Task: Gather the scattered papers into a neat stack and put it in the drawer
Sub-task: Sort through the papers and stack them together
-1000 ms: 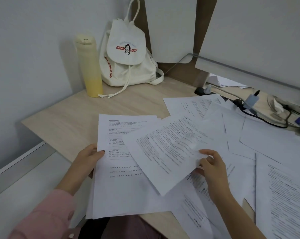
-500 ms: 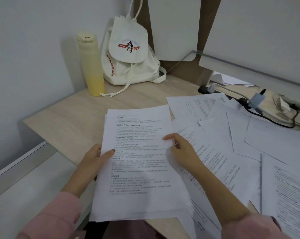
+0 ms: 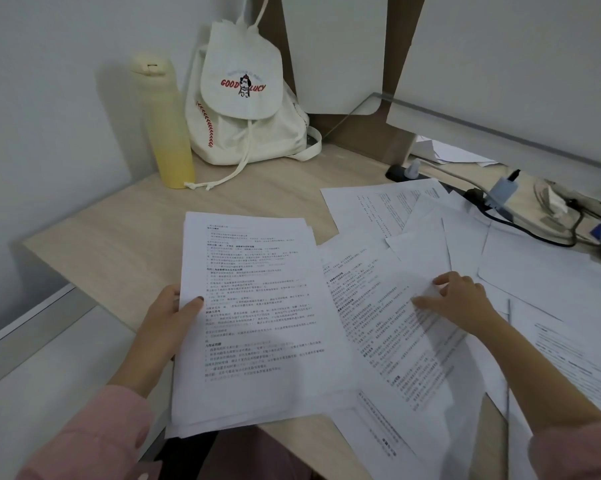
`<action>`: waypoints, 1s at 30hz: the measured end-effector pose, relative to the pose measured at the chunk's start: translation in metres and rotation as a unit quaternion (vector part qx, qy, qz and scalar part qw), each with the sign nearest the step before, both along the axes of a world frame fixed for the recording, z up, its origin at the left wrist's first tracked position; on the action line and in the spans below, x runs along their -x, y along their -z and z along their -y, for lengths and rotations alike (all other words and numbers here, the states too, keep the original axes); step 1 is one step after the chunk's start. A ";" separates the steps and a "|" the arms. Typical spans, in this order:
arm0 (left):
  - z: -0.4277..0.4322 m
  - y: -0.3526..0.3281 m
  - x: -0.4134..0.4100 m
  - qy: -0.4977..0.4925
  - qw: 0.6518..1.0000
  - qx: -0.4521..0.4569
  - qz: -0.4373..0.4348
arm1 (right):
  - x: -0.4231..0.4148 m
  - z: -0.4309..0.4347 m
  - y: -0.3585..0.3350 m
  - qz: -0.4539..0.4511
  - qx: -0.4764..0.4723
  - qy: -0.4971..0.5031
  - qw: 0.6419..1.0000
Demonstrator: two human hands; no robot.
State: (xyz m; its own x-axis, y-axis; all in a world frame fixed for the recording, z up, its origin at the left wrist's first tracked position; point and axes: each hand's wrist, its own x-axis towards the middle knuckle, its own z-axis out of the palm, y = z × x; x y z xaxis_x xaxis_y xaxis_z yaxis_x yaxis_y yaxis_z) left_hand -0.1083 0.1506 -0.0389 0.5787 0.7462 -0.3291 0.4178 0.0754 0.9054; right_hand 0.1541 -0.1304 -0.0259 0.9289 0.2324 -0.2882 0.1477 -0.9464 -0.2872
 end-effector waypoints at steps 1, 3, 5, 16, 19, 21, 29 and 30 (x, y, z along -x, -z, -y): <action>0.000 0.000 0.000 -0.003 1.000 0.002 0.003 | 0.000 -0.001 0.000 0.000 0.011 -0.001 1.000; 0.001 0.000 0.001 -0.011 1.000 0.008 0.007 | 0.001 -0.003 -0.001 -0.010 0.024 -0.008 1.000; 0.002 0.000 0.003 -0.015 1.000 0.012 0.013 | 0.007 -0.005 -0.003 -0.028 -0.031 -0.007 0.999; 0.003 0.000 0.006 -0.036 0.998 0.013 0.053 | 0.033 0.000 -0.056 0.161 -0.360 0.087 0.915; 0.002 -0.002 0.007 -0.018 0.998 0.022 0.058 | 0.035 -0.001 -0.072 0.114 -0.415 0.106 0.896; 0.001 -0.002 0.008 -0.017 0.998 0.026 0.061 | 0.035 -0.002 -0.079 0.062 -0.455 0.132 0.879; -0.001 -0.001 0.008 -0.015 0.997 0.034 0.065 | 0.045 -0.022 -0.081 0.010 -0.463 0.103 0.880; -0.001 -0.002 0.008 -0.015 0.997 0.032 0.064 | 0.051 -0.029 -0.077 0.007 -0.447 0.087 0.890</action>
State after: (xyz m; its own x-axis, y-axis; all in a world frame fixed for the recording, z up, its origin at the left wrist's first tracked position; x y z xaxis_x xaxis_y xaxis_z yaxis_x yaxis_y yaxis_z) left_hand -0.1165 0.1516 -0.0373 0.5958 0.7441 -0.3022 0.2964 0.1459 0.9438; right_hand 0.1036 -0.1010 0.0514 0.9755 0.2146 -0.0476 0.0309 -0.3486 -0.9368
